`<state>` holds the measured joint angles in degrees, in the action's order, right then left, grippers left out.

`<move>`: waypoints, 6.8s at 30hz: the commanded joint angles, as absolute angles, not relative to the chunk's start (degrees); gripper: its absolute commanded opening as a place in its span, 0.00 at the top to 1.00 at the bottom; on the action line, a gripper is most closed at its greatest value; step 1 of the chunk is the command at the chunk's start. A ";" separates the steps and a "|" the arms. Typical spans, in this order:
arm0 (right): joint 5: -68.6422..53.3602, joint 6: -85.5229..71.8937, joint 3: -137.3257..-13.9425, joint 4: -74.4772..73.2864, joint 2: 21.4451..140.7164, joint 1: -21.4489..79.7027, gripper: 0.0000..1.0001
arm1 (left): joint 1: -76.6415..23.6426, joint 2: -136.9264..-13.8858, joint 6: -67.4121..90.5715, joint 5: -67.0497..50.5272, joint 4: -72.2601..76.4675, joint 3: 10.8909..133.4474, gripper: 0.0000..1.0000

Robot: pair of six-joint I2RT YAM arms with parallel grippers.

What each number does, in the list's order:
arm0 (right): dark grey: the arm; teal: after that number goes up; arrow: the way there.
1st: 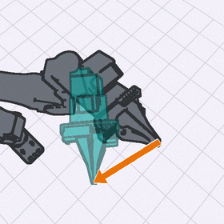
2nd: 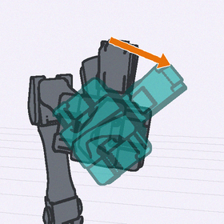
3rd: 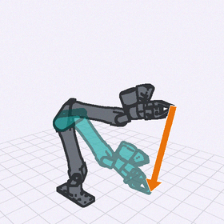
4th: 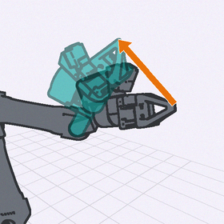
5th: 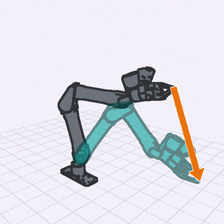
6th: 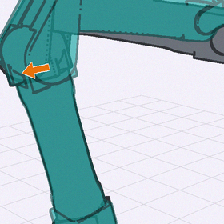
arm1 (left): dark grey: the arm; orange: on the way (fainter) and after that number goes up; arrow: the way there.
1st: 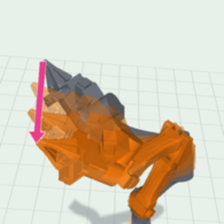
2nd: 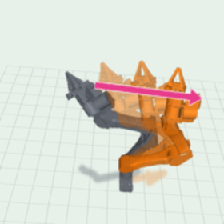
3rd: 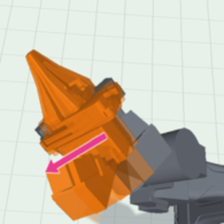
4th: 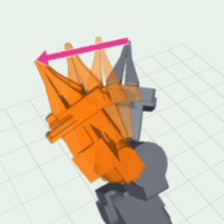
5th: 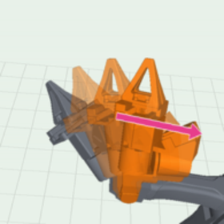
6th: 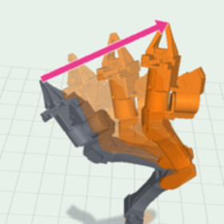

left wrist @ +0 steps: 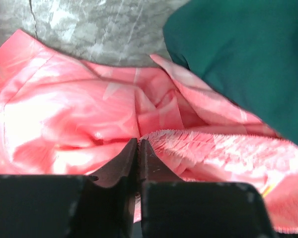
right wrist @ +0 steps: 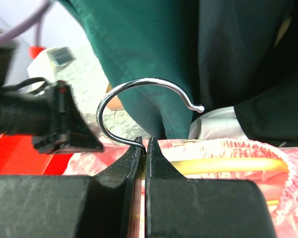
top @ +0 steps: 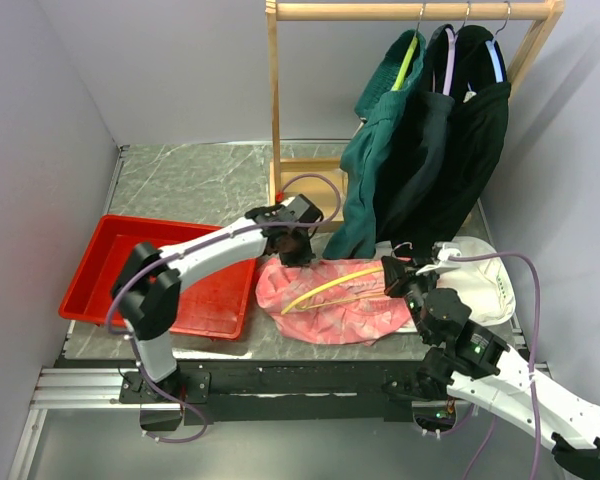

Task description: Place the shorts on the hanger

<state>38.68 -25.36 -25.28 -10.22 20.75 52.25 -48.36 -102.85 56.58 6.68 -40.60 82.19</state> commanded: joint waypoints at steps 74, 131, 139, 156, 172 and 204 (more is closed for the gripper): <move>62.75 -42.63 -48.16 -30.32 43.59 54.23 1.00 | -52.91 -34.72 33.66 11.69 -17.75 46.76 0.99; 70.76 -28.22 -69.34 -31.12 56.86 64.34 1.00 | -54.14 -70.31 36.54 10.54 -24.26 82.62 0.99; 65.66 -19.60 -74.00 -25.31 60.73 62.94 1.00 | -54.49 -72.86 42.54 12.14 -27.07 84.64 0.81; 49.06 -9.94 -82.00 -27.33 56.25 58.18 1.00 | -54.67 -76.38 42.28 27.69 -52.82 100.64 0.03; 30.76 -8.17 -78.05 -29.62 53.70 58.27 1.00 | -54.93 -55.11 19.43 -9.72 -46.67 84.65 0.13; 30.50 -11.25 -76.20 -29.53 54.93 58.36 1.00 | -68.38 -60.03 17.67 7.91 -35.33 72.51 0.99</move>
